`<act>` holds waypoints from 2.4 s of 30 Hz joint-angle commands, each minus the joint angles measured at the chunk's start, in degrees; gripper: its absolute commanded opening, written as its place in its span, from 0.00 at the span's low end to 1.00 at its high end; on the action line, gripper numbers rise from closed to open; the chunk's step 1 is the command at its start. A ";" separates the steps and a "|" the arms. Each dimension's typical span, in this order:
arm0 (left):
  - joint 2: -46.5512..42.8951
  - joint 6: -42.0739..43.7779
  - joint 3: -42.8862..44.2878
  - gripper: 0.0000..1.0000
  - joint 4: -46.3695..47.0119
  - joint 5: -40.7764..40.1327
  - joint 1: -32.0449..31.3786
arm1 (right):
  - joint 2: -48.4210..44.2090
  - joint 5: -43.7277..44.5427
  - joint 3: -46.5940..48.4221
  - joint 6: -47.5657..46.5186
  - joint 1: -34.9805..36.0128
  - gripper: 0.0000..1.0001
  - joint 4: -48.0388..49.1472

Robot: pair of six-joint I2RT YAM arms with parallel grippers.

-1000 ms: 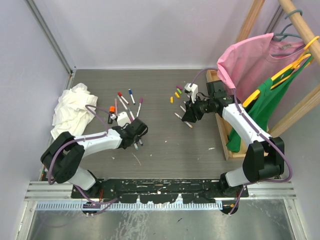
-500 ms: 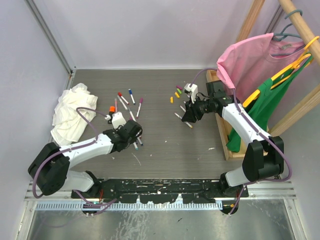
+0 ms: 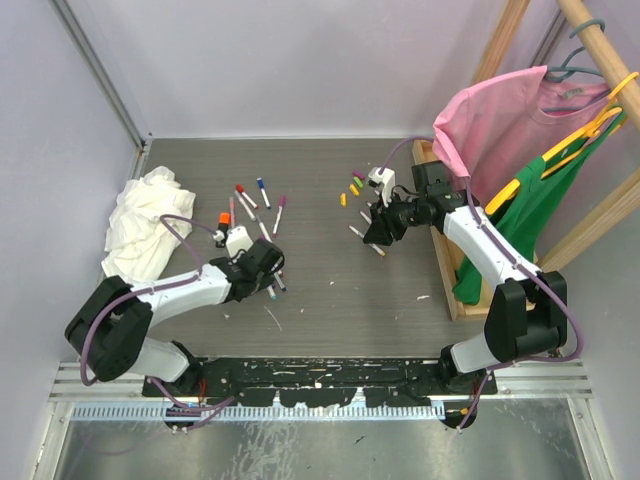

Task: Open the pen caps
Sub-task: Pick up the pen from the center of the board.

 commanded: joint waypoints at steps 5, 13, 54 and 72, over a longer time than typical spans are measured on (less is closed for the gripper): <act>1.95 1.01 0.50 0.28 2.70 0.71 0.94 | -0.14 -1.40 0.94 -0.93 0.34 0.41 0.04; 3.87 0.17 0.77 0.25 1.28 0.86 1.55 | -0.14 -1.41 0.89 -0.93 0.36 0.41 0.04; 4.01 -1.50 -1.18 0.17 -0.71 0.44 2.20 | -0.67 -1.93 0.96 -0.84 0.36 0.41 -0.13; -0.04 1.28 -1.21 0.02 -2.13 -0.81 2.22 | -0.90 -3.45 0.91 -0.58 0.36 0.41 -0.13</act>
